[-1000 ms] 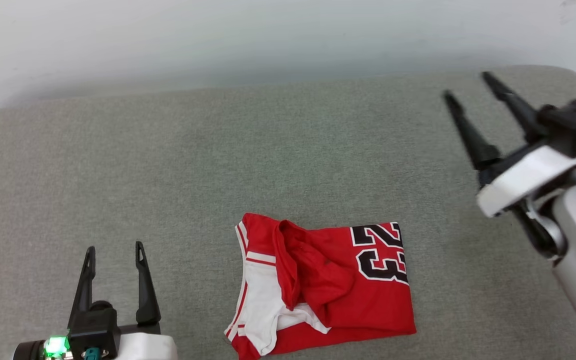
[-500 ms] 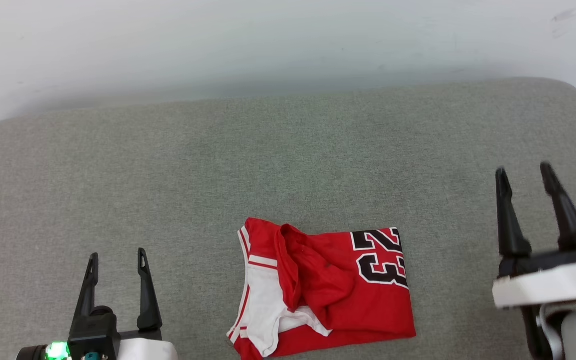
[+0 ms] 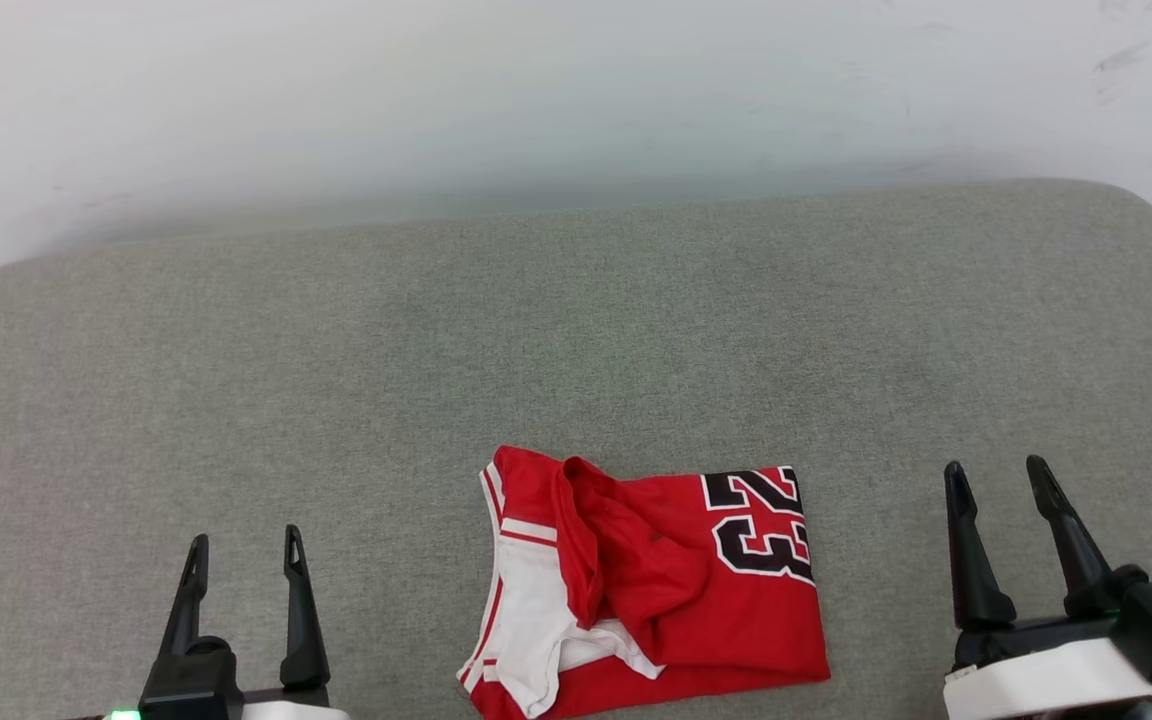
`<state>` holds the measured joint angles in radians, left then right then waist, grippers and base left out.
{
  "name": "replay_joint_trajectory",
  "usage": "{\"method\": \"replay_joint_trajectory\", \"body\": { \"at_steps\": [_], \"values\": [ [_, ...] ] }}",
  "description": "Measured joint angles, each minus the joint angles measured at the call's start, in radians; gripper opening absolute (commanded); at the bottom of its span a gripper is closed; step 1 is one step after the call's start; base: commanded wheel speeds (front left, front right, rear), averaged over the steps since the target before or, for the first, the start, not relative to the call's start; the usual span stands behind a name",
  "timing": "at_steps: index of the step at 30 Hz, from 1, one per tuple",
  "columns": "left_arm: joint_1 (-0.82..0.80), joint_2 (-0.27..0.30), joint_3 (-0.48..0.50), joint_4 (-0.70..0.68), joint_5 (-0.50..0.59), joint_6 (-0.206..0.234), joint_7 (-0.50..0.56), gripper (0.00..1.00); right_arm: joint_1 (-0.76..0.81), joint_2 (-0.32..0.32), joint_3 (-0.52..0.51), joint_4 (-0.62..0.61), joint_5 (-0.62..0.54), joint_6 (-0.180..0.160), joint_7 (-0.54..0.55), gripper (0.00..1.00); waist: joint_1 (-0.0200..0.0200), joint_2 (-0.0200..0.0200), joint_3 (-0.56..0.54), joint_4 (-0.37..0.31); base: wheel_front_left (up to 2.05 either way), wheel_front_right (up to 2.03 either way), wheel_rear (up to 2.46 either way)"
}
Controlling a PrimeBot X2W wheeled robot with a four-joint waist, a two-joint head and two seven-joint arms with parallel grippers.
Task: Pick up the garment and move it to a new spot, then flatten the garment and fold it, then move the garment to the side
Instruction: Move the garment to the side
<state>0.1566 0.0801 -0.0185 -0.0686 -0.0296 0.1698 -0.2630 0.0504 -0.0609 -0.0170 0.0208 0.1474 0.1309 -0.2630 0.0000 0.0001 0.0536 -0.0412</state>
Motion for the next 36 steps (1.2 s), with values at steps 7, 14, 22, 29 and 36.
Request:
{"method": "replay_joint_trajectory", "body": {
  "at_steps": [7,14,22,29,36],
  "values": [
    [-0.001,-0.003,0.009,0.007,0.004,-0.008,0.000,1.00,-0.158,-0.051,0.002,-0.025,0.001,0.000,0.000,1.00,0.0000,0.0000,0.002,-0.005,0.00,0.00,0.00],
    [-0.006,-0.007,0.018,0.008,0.007,-0.013,0.000,1.00,-0.390,-0.214,0.165,0.034,0.144,0.000,0.112,1.00,0.0000,-0.0001,0.019,-0.007,0.00,0.00,0.00],
    [-0.021,-0.014,0.022,0.005,0.007,-0.020,0.000,1.00,-0.517,-0.387,0.319,0.107,0.524,0.000,0.710,1.00,0.0000,0.0000,0.053,0.002,0.00,0.00,0.00],
    [-0.061,-0.018,0.024,0.004,0.007,-0.027,0.000,1.00,-0.515,-0.430,0.346,0.156,0.745,0.000,1.006,1.00,0.0000,0.0000,0.100,0.014,0.00,0.00,0.00],
    [-0.124,-0.020,0.017,0.005,0.009,-0.040,0.000,1.00,-0.480,-0.400,0.404,0.225,0.864,0.000,1.096,1.00,0.0001,-0.0001,0.173,0.039,0.00,0.00,0.00]
  ]
}}
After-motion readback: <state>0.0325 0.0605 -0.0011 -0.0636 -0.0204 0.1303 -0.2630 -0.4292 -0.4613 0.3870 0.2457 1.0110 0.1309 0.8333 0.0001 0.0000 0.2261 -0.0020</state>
